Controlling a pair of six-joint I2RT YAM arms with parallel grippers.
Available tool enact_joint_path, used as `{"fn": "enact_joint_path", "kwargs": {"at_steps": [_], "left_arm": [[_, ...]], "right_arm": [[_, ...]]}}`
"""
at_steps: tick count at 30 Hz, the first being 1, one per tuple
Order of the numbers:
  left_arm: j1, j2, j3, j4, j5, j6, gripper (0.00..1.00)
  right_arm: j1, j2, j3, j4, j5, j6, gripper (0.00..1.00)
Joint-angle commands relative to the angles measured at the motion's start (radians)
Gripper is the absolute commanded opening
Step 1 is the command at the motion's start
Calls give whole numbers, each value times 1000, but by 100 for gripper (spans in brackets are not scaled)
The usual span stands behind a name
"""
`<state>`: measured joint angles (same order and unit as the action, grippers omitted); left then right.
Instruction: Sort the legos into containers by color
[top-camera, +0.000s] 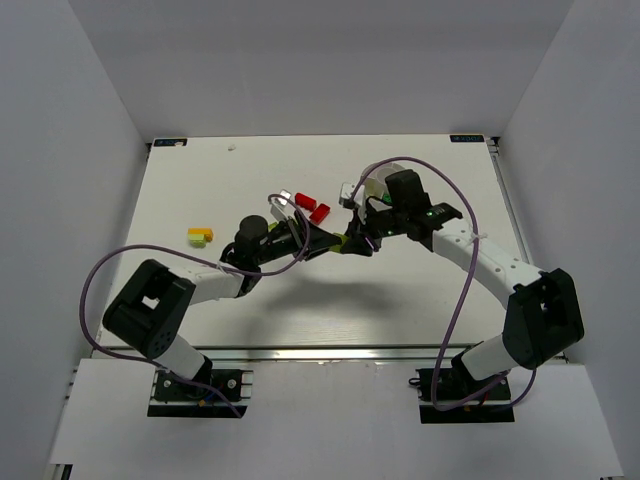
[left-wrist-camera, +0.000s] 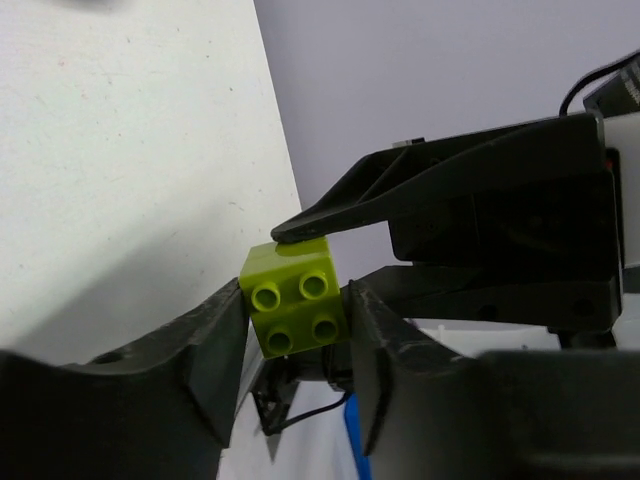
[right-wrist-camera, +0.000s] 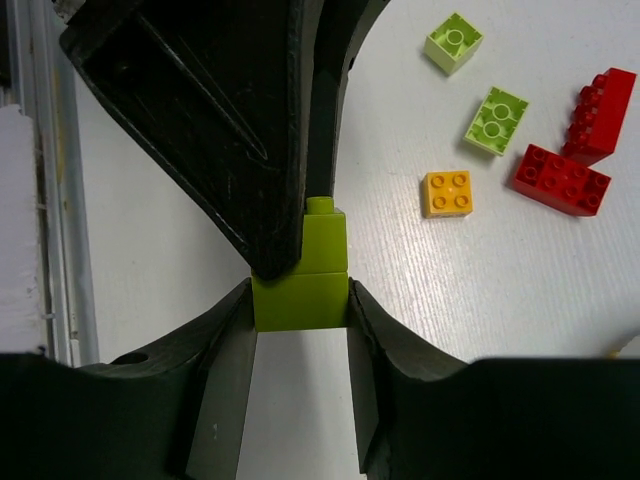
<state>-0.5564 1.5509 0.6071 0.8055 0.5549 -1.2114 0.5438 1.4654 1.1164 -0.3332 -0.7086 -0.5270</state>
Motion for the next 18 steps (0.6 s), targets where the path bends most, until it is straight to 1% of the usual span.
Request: {"fn": "enact_joint_path", "kwargs": {"at_steps": [1, 2, 3, 4, 6, 7, 9, 10, 11, 15, 18], "left_arm": [[-8, 3, 36, 35, 33, 3, 48], [-8, 8, 37, 37, 34, 1, 44], [-8, 9, 36, 41, 36, 1, 34], [-8, 14, 36, 40, 36, -2, 26], [-8, 9, 40, 25, 27, 3, 6], [-7, -4, 51, -50, -1, 34, 0], [-4, -31, 72, -167, -38, 94, 0], [1, -44, 82, -252, -52, 139, 0], [12, -70, 86, -276, -71, 150, 0], [67, -127, 51, -292, -78, 153, 0], [104, -140, 49, -299, -66, 158, 0]], "right_arm": [[13, -42, -3, 43, 44, -22, 0], [16, -45, -9, 42, 49, -39, 0], [18, -46, -12, 40, 57, -48, 0], [22, -54, -16, 40, 63, -57, 0], [25, -60, -35, 37, 87, -87, 0], [25, -69, -43, 42, 93, -93, 0], [21, -77, -59, 40, 125, -105, 0], [18, -89, -78, 42, 129, -113, 0], [4, -96, -89, 46, 129, -114, 0], [-31, -122, -127, 56, 135, -110, 0], [-61, -148, -151, 65, 144, -111, 0]]}}
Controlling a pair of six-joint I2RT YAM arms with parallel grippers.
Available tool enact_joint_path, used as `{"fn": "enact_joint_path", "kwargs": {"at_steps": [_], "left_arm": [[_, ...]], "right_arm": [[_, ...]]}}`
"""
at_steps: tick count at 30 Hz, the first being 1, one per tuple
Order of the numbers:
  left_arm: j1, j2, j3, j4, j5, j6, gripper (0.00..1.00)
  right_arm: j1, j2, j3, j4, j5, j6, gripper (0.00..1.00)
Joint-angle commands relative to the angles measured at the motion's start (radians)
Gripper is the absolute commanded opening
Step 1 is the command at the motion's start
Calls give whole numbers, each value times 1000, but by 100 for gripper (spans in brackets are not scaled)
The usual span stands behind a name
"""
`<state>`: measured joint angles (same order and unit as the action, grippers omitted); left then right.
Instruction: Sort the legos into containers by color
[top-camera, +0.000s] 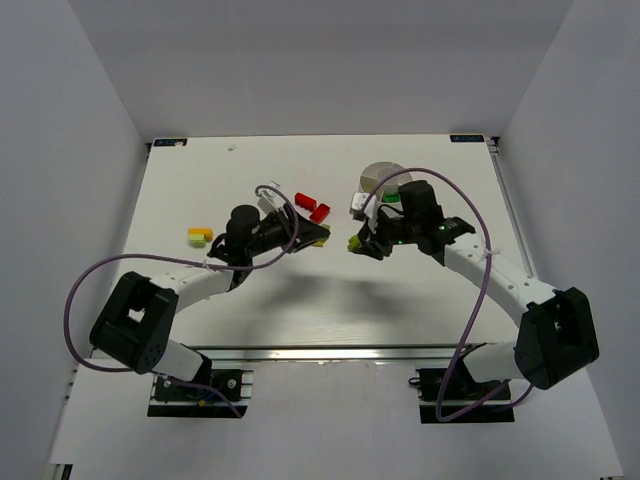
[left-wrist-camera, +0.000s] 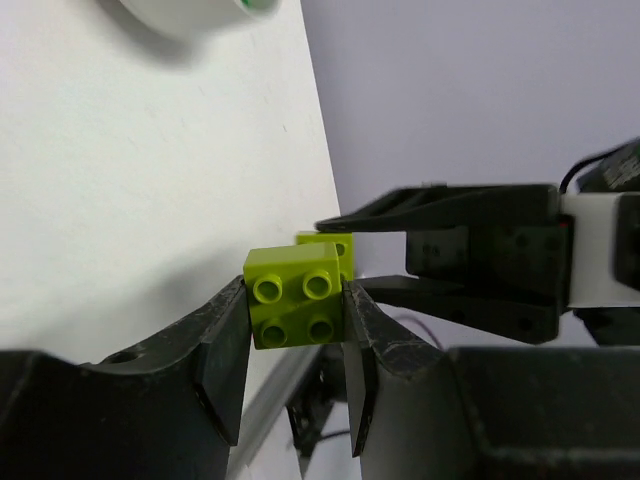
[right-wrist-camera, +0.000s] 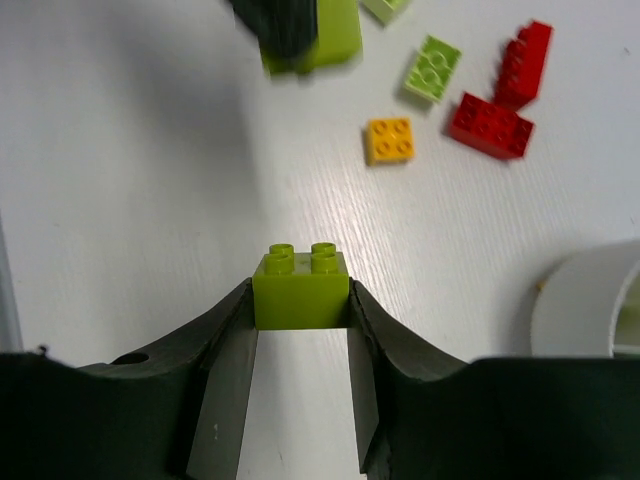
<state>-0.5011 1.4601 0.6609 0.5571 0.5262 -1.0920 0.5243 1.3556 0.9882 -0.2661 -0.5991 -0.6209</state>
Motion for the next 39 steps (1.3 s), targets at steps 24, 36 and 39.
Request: {"fn": "enact_joint_path", "kwargs": {"at_steps": [24, 36, 39], "left_arm": [[26, 327, 529, -217, -48, 133, 0], [-53, 620, 933, -370, -153, 172, 0], [-65, 664, 1011, -420, -181, 165, 0]], "right_arm": [[-310, -156, -59, 70, 9, 36, 0], [-383, -182, -74, 68, -11, 66, 0], [-385, -179, -80, 74, -16, 79, 0]]}}
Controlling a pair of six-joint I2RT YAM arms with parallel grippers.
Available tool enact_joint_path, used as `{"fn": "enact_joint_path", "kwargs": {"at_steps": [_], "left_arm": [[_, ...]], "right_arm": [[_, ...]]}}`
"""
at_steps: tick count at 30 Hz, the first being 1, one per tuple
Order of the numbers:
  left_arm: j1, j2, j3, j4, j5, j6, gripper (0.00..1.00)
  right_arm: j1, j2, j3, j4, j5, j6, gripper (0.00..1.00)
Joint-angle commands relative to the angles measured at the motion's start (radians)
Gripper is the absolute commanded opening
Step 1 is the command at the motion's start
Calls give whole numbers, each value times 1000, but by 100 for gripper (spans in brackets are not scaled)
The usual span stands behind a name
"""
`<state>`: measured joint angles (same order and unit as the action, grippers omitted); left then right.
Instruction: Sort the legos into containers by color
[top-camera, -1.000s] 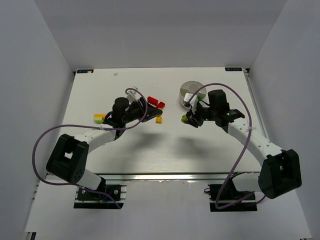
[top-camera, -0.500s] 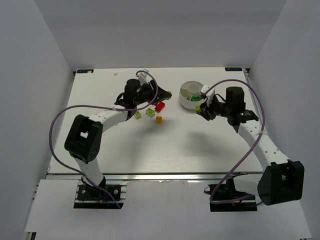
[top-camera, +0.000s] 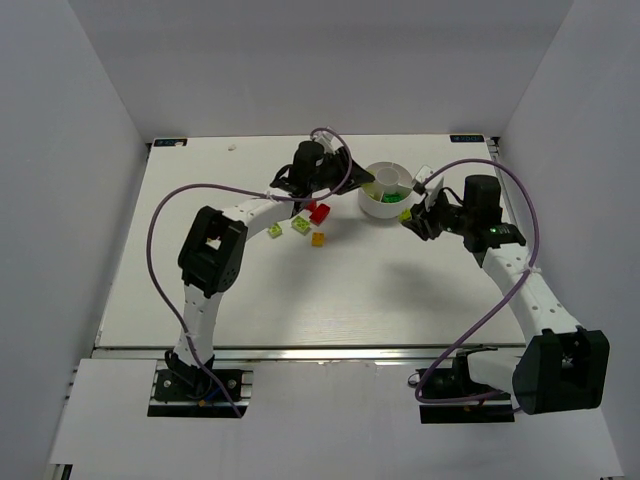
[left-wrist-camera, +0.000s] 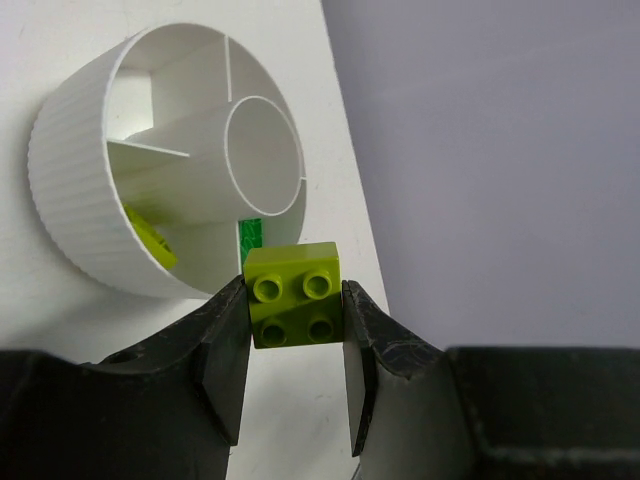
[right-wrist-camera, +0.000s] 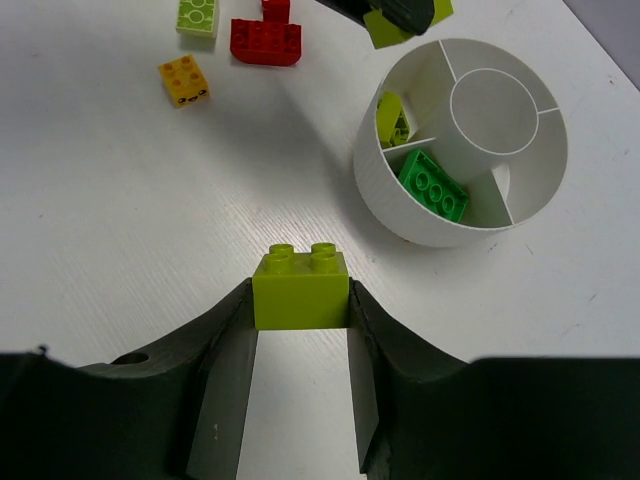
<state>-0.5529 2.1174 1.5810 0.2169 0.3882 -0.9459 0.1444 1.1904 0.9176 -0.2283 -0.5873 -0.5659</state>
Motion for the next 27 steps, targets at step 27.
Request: {"fn": "enact_joint_path", "kwargs": {"at_steps": [27], "left_arm": [[-128, 64, 243, -188, -351, 567, 18]], "right_arm": [[-17, -17, -25, 35, -54, 38, 0]]}}
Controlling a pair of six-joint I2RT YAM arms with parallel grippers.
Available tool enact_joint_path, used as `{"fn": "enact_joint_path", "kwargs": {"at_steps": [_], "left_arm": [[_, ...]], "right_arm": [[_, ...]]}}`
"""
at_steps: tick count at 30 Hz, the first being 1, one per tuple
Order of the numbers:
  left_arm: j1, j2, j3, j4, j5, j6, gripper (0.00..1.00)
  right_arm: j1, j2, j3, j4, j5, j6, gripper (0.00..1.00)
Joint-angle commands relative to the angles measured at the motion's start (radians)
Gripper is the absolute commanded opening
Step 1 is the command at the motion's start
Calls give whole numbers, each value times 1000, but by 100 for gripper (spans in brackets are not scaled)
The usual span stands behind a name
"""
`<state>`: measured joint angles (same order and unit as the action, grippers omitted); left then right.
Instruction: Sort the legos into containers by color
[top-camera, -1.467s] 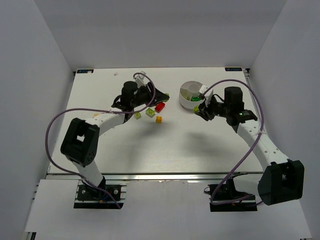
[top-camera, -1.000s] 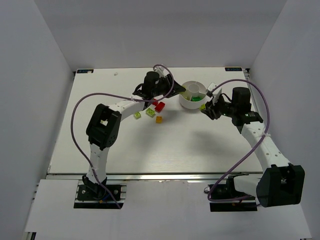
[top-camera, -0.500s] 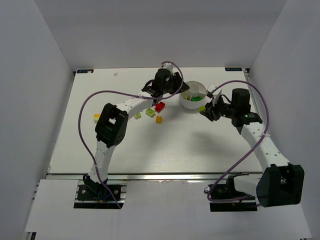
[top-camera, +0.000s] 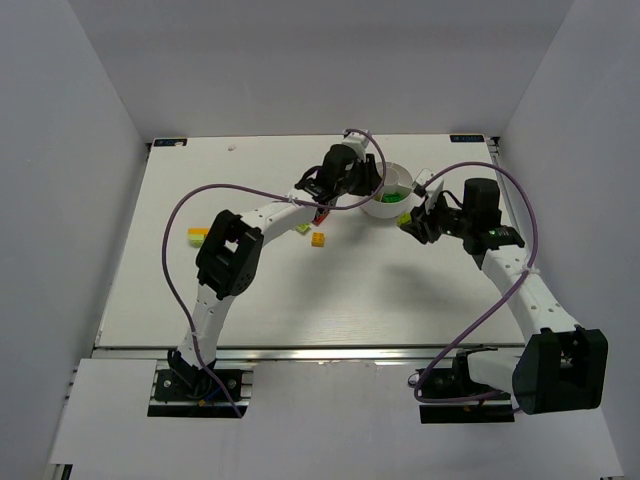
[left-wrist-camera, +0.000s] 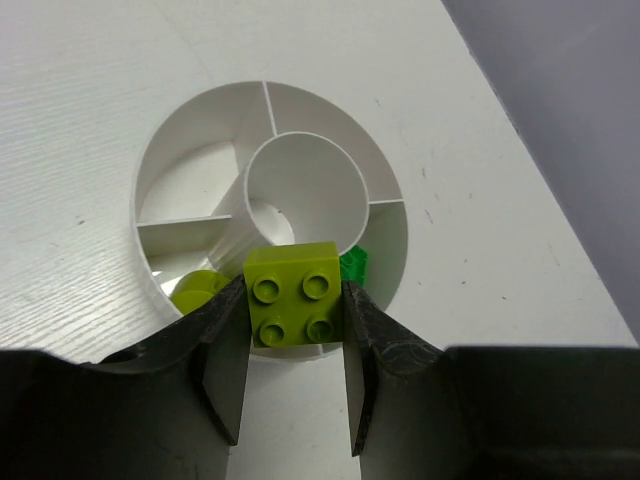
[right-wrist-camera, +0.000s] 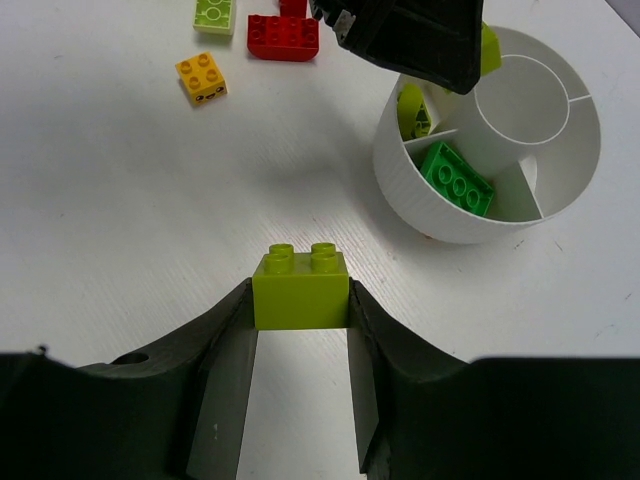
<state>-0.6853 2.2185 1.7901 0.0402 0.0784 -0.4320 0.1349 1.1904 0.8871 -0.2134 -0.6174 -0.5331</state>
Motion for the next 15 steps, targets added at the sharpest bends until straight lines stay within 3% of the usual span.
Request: {"fn": "enact_joint_path", "kwargs": {"at_steps": [1, 15], "left_arm": [[4, -33, 37, -14, -48, 56, 20], [4, -8, 60, -34, -63, 47, 49]], "right_arm": [[-6, -15, 6, 20, -25, 5, 0], [-12, -17, 3, 20, -25, 1, 0]]}}
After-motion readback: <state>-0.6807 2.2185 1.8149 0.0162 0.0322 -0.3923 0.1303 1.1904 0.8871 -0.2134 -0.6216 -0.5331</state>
